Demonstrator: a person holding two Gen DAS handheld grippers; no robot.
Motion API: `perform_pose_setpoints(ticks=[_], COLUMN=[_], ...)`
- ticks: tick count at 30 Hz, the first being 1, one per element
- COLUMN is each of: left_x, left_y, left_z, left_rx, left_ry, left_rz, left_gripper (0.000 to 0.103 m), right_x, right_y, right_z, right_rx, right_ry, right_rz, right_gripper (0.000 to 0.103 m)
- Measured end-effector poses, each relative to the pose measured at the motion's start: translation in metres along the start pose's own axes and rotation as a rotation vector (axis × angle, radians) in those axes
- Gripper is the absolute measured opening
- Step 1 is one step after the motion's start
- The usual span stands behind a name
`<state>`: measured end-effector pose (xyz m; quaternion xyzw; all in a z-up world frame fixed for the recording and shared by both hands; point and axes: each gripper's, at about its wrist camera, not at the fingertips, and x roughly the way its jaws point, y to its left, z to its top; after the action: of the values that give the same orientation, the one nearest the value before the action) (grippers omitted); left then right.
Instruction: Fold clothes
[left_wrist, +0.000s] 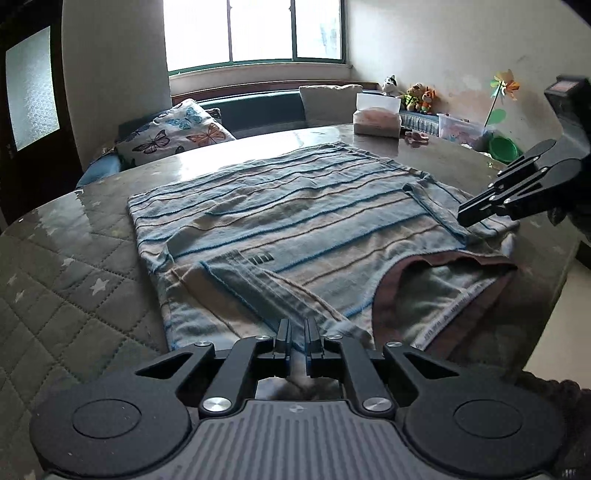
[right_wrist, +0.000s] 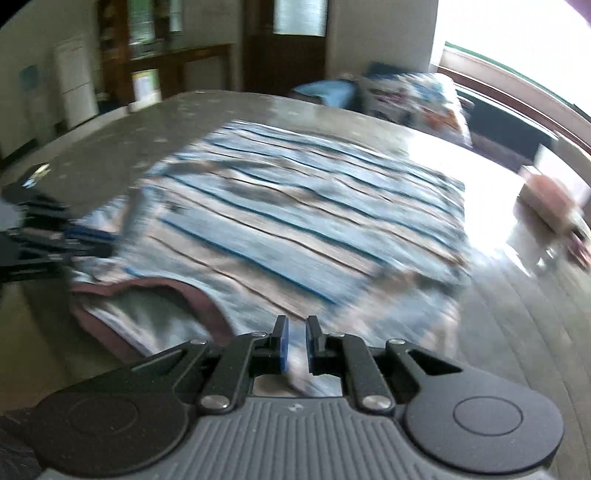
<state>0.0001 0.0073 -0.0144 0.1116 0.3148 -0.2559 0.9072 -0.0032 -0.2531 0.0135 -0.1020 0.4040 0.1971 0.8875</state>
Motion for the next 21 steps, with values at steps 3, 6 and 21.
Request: perform_pose_setpoints(ticks=[3, 6, 21], left_x=[-0.005, -0.011, -0.051], left_y=[-0.003, -0.006, -0.020], left_z=[-0.002, -0.004, -0.017], left_rx=[0.008, 0.021, 0.181], left_ry=[0.010, 0.017, 0.021], left_rz=[-0.003, 0.003, 0.082], left_gripper=[0.009, 0.012, 0.049], right_x=[0.000, -0.006, -0.039], right_y=[-0.019, -0.015, 0.005], right_z=[-0.014, -0.022, -0.042], right_rx=[0.045, 0.021, -0.236], right_ry=[0.014, 0.008, 0.030], right_rz=[-0.045, -0.042, -0.014], right_gripper=[0.010, 0.012, 0.045])
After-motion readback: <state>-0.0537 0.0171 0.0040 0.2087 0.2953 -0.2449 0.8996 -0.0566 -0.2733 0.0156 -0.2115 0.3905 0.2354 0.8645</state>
